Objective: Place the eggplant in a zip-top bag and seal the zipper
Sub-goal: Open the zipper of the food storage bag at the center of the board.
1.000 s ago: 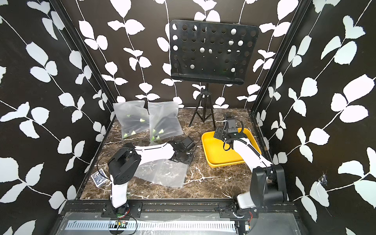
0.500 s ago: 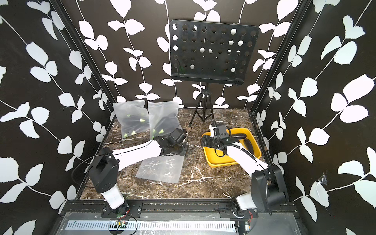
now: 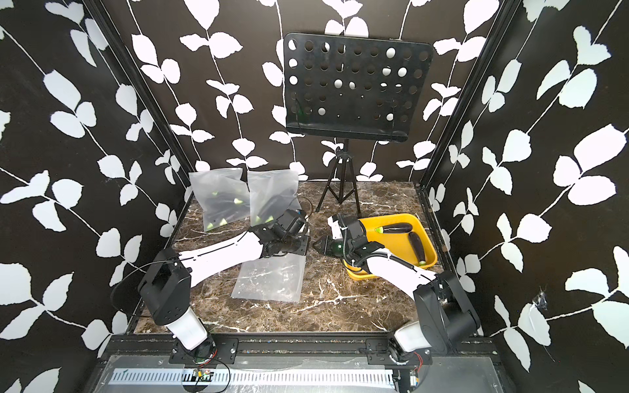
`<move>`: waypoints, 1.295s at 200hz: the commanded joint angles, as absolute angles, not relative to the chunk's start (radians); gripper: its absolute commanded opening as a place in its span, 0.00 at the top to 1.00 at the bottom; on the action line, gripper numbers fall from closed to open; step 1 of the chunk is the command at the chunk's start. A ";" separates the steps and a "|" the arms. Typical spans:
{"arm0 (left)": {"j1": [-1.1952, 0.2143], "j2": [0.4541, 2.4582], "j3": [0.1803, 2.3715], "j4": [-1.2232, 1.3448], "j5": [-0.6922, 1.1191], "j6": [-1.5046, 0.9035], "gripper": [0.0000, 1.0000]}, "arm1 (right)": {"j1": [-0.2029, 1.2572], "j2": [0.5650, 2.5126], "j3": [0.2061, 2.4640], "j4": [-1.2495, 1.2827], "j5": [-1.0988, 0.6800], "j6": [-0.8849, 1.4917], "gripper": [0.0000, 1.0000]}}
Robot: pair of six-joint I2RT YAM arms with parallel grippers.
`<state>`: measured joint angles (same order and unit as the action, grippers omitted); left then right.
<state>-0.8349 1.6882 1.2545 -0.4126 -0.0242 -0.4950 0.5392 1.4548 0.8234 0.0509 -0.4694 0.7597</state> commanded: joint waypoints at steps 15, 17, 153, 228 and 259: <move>-0.831 1.665 1.230 -0.383 0.001 -0.491 1.00 | 0.552 1.524 0.832 0.204 -0.485 0.843 0.67; -0.830 1.664 1.230 -0.383 0.001 -0.491 1.00 | 0.552 1.525 0.833 0.204 -0.486 0.843 0.67; -0.799 1.637 1.185 -0.306 0.061 -0.522 1.00 | 0.627 1.548 0.824 0.160 -0.442 0.867 0.75; -0.798 1.615 1.175 -0.307 0.063 -0.512 1.00 | 0.634 1.559 0.864 0.002 -0.389 0.816 0.80; -0.798 1.623 1.173 -0.308 0.077 -0.510 1.00 | 0.633 1.561 0.872 -0.003 -0.381 0.805 0.83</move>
<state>-0.7994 1.6691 1.1881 -0.3176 0.0628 -0.5133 0.6262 1.5570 0.8421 0.0174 -0.4084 0.8211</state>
